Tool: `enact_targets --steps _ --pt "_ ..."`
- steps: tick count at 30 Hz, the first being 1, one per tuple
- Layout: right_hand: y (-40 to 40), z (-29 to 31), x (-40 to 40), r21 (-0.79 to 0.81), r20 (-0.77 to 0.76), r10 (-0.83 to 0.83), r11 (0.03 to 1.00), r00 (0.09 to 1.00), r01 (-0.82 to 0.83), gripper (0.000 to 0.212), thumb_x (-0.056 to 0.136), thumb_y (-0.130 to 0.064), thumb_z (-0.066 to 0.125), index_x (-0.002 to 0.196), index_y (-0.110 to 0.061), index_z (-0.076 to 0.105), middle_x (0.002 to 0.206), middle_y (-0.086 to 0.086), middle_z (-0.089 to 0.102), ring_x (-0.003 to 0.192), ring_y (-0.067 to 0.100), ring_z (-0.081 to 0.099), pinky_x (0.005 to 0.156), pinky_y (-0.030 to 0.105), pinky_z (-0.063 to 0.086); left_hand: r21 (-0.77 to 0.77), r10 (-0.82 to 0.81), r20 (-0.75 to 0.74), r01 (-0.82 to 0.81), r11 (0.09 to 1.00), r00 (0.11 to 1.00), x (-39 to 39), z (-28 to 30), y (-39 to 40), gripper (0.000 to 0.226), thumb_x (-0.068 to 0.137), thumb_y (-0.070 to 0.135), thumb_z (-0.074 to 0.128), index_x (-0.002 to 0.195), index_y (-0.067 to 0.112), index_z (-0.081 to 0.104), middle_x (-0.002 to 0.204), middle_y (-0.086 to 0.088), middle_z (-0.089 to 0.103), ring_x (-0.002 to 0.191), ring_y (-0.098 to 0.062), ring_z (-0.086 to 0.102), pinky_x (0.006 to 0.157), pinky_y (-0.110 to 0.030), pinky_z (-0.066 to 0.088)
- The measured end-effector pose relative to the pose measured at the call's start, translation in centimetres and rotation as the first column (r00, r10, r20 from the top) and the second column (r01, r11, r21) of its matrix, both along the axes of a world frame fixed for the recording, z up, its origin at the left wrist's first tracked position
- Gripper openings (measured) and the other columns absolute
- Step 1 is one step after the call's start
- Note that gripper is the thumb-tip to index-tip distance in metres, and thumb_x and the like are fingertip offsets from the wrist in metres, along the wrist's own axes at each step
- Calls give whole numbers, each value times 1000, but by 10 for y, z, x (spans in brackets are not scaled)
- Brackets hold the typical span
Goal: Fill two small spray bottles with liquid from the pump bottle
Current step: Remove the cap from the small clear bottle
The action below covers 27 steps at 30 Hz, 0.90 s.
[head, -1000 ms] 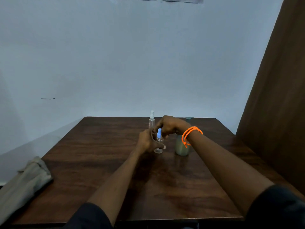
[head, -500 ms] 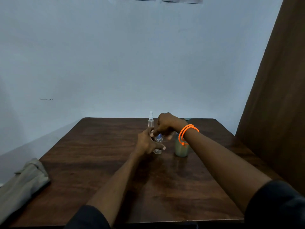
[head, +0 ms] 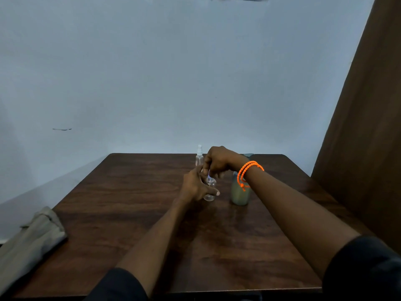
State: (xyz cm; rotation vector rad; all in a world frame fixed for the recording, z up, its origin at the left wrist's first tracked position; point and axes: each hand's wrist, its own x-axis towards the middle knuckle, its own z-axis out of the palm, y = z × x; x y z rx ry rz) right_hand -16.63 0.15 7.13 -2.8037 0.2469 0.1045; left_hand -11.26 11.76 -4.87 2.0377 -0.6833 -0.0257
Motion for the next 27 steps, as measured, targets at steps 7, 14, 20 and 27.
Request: enact_targets --steps 7,14,20,27 --pt "-6 13 -4 20 34 14 1000 999 -15 22 81 8 72 86 -11 82 48 -9 65 48 6 62 54 20 50 16 22 -1 -22 1000 1000 -2 2 -1 104 47 33 103 140 19 60 89 11 66 77 -3 61 63 -9 42" --pt "-28 55 5 -3 289 -214 975 933 224 11 74 -7 76 85 -5 74 80 16 80 65 27 80 76 36 68 -39 -2 -54 0 999 999 -6 1 -1 121 47 29 104 152 14 47 87 14 69 77 5 64 65 -5 45" --pt "-20 15 3 -249 138 -174 947 975 204 30 75 -1 85 81 -10 57 111 20 73 92 36 77 72 38 61 -92 -12 -68 6 996 998 -8 -1 -2 118 49 19 103 152 10 46 72 11 66 61 16 58 62 0 42" --pt "-5 -15 6 -575 50 -76 813 996 91 34 98 -2 63 131 -6 66 137 14 65 126 35 65 81 38 45 -82 15 -37 -18 996 999 -7 -3 -4 124 46 24 105 153 11 45 72 13 61 70 -1 58 71 -13 44"
